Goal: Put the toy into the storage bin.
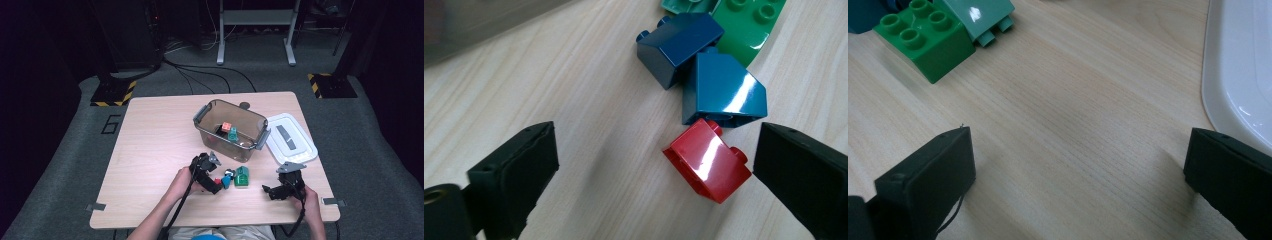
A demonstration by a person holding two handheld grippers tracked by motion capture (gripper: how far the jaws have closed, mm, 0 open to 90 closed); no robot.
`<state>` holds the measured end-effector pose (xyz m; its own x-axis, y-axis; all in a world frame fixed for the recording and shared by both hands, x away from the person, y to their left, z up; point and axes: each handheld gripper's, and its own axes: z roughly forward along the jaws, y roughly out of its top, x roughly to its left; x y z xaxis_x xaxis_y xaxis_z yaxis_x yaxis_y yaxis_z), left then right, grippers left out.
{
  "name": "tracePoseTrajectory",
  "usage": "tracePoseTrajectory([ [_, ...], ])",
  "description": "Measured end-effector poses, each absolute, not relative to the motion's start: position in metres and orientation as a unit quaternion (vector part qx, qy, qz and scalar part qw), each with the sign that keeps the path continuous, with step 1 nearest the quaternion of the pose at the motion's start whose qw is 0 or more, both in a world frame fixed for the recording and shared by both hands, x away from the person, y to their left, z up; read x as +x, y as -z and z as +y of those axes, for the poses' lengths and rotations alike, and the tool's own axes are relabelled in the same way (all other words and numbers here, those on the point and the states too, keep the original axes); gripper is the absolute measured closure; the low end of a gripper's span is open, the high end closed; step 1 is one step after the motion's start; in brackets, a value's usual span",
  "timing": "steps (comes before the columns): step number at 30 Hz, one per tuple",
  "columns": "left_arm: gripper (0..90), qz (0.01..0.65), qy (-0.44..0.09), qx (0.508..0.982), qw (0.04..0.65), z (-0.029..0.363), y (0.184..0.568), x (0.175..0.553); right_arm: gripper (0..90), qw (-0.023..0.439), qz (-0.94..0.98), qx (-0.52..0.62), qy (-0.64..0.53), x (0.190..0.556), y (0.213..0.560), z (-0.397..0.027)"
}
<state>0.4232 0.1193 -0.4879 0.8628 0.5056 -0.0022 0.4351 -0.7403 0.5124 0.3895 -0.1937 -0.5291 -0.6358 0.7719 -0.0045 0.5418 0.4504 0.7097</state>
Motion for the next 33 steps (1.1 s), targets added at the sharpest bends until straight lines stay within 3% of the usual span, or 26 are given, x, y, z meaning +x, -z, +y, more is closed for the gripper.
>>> tracePoseTrajectory([
  [5, 17.1, 0.242, -0.073, 0.933, 0.254, 0.118, 0.493, 0.419, 0.0, 0.166, 0.835, 0.393, -0.347, 0.389, 0.529, -0.194],
  [7, 29.5, 0.244, -0.077, 0.933, 0.254, 0.119, 0.495, 0.418, 0.0, 0.166, 0.835, 0.393, -0.347, 0.389, 0.529, -0.194],
  [14, 52.9, 0.239, -0.078, 0.932, 0.262, 0.124, 0.499, 0.417, 0.0, 0.166, 0.835, 0.393, -0.347, 0.390, 0.529, -0.194],
  [17, 57.5, 0.240, -0.079, 0.931, 0.264, 0.126, 0.499, 0.417, 0.0, 0.166, 0.835, 0.393, -0.347, 0.390, 0.529, -0.194],
  [18, 65.0, 0.240, -0.085, 0.929, 0.267, 0.127, 0.499, 0.417, 0.0, 0.166, 0.835, 0.393, -0.347, 0.389, 0.529, -0.194],
  [33, 66.9, 0.250, -0.088, 0.925, 0.274, 0.138, 0.493, 0.419, 0.0, 0.166, 0.835, 0.393, -0.346, 0.390, 0.529, -0.194],
])
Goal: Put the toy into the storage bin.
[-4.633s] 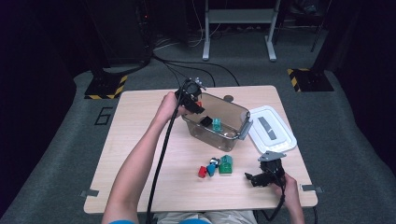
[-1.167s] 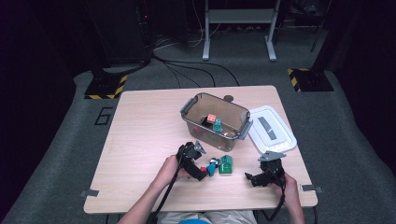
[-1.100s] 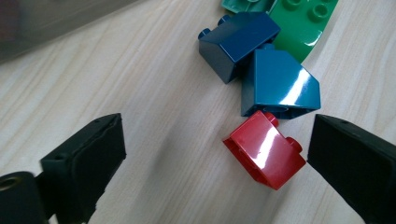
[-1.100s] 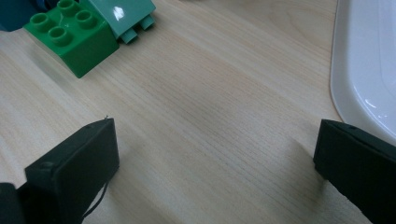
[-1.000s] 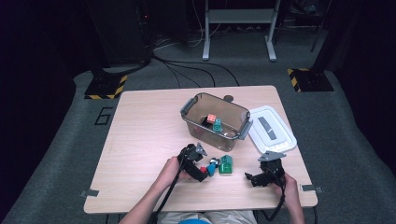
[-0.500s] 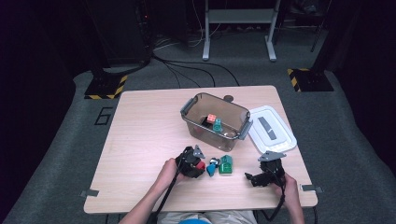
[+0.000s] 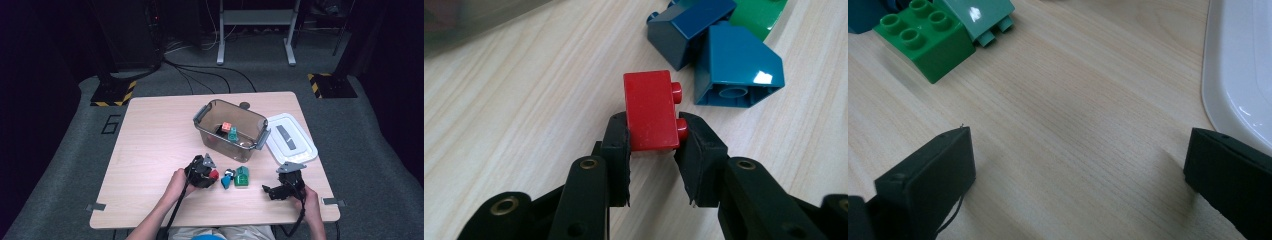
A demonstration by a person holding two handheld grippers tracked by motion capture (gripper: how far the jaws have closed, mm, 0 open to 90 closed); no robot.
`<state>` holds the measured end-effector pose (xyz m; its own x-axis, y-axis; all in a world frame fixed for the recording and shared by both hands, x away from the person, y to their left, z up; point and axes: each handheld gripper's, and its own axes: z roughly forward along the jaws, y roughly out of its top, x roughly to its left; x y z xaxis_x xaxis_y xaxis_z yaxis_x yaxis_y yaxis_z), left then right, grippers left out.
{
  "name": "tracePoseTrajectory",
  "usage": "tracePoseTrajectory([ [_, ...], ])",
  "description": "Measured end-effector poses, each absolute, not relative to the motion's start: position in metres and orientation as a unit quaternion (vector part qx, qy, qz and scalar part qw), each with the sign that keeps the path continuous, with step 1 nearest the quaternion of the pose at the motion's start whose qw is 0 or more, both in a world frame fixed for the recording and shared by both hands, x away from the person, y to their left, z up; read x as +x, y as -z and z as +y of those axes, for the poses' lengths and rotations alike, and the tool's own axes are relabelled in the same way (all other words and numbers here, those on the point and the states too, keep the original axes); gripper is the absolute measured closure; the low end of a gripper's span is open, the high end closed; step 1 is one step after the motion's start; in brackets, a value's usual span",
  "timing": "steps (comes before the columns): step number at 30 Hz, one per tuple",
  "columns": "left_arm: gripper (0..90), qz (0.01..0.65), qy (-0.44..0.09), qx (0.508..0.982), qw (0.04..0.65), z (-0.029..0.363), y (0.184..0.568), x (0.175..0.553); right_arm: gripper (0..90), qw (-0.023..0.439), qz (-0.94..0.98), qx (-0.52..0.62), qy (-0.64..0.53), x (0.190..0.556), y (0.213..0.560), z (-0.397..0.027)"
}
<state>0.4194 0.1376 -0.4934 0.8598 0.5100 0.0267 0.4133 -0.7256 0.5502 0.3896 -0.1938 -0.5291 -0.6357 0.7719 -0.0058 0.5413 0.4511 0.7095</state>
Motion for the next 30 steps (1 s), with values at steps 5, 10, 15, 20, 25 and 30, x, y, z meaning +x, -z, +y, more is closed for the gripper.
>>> tracePoseTrajectory([
  [5, 66.9, 0.256, -0.093, 0.922, 0.276, 0.146, 0.486, 0.422, 0.0, 0.166, 0.835, 0.393, -0.347, 0.390, 0.529, -0.194],
  [10, 66.9, 0.262, -0.101, 0.918, 0.280, 0.154, 0.476, 0.425, 0.0, 0.166, 0.835, 0.393, -0.346, 0.390, 0.529, -0.194],
  [15, 67.0, 0.266, -0.107, 0.915, 0.282, 0.160, 0.466, 0.429, 0.0, 0.166, 0.835, 0.393, -0.347, 0.390, 0.529, -0.194],
  [20, 67.1, 0.269, -0.110, 0.913, 0.287, 0.164, 0.457, 0.433, 0.0, 0.166, 0.835, 0.393, -0.347, 0.390, 0.529, -0.194],
  [25, 67.1, 0.269, -0.117, 0.911, 0.290, 0.166, 0.447, 0.438, 0.0, 0.166, 0.835, 0.393, -0.347, 0.390, 0.529, -0.194],
  [30, 67.1, 0.267, -0.124, 0.910, 0.291, 0.168, 0.436, 0.443, 0.0, 0.166, 0.835, 0.393, -0.347, 0.390, 0.529, -0.194],
])
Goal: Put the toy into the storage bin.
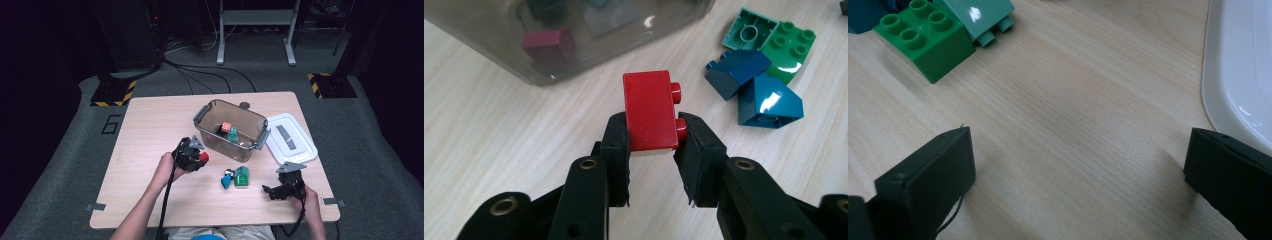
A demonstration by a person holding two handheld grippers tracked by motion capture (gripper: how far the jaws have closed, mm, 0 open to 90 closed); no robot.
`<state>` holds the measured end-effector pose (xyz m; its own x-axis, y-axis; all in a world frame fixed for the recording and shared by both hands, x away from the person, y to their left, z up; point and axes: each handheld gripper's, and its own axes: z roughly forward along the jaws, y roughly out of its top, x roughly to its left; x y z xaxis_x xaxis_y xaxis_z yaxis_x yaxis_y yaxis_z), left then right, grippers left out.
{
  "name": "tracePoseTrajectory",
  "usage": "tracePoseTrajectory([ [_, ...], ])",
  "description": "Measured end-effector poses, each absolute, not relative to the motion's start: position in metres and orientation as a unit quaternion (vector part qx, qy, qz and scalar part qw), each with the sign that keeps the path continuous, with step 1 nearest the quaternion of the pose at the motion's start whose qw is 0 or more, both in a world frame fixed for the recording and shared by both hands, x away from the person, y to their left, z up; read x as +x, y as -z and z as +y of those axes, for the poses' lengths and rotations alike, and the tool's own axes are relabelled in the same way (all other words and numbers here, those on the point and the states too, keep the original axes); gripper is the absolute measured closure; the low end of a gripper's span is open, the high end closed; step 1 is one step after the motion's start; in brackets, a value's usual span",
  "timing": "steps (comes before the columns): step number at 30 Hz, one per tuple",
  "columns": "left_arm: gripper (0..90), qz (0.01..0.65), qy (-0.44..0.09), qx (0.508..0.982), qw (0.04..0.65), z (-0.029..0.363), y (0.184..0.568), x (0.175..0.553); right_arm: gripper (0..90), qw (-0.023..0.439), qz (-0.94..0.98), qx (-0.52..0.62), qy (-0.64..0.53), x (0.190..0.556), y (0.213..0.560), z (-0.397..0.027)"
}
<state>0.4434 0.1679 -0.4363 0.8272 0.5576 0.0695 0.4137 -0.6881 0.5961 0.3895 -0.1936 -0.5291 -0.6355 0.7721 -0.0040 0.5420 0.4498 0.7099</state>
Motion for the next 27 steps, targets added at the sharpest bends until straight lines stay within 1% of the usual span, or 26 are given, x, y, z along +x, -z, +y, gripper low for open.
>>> tracePoseTrajectory([
  [11, 67.1, 0.268, -0.139, 0.906, 0.298, 0.174, 0.414, 0.451, 0.0, 0.166, 0.835, 0.393, -0.347, 0.390, 0.529, -0.194],
  [27, 67.1, 0.260, -0.163, 0.900, 0.308, 0.169, 0.375, 0.463, 0.0, 0.166, 0.835, 0.393, -0.347, 0.390, 0.529, -0.194],
])
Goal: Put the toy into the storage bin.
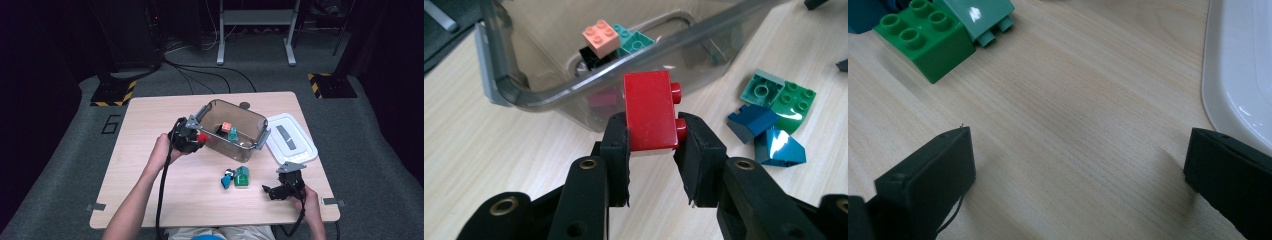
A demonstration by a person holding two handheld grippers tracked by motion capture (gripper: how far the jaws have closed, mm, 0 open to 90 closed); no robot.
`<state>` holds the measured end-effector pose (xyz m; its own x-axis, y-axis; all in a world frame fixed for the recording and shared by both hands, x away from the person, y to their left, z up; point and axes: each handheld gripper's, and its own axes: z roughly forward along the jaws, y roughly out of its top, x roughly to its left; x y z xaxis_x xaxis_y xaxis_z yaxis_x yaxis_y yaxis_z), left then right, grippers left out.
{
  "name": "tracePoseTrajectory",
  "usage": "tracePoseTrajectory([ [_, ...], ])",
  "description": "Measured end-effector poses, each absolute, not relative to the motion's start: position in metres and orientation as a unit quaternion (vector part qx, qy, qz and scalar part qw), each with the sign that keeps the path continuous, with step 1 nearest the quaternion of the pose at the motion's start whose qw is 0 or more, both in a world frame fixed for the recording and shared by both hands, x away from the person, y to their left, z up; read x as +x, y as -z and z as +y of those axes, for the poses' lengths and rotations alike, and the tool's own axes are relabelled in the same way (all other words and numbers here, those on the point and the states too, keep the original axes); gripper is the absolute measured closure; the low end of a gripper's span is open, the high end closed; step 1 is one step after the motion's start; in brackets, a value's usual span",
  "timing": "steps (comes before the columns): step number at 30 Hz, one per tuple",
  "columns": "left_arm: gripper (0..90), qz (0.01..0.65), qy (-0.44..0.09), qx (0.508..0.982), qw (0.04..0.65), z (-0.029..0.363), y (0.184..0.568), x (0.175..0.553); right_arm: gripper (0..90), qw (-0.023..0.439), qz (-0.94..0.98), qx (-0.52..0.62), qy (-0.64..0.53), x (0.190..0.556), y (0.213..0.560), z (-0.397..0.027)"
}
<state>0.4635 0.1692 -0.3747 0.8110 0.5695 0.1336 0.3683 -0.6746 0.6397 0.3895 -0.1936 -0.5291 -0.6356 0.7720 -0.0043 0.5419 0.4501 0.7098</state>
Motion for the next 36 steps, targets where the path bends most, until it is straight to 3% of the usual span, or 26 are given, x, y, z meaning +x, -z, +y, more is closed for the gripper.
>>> tracePoseTrajectory([
  [20, 67.1, 0.254, -0.184, 0.897, 0.310, 0.156, 0.338, 0.489, 0.0, 0.166, 0.835, 0.393, -0.347, 0.390, 0.529, -0.194],
  [36, 67.0, 0.265, -0.174, 0.902, 0.293, 0.138, 0.335, 0.525, 0.0, 0.167, 0.835, 0.393, -0.346, 0.390, 0.529, -0.194],
])
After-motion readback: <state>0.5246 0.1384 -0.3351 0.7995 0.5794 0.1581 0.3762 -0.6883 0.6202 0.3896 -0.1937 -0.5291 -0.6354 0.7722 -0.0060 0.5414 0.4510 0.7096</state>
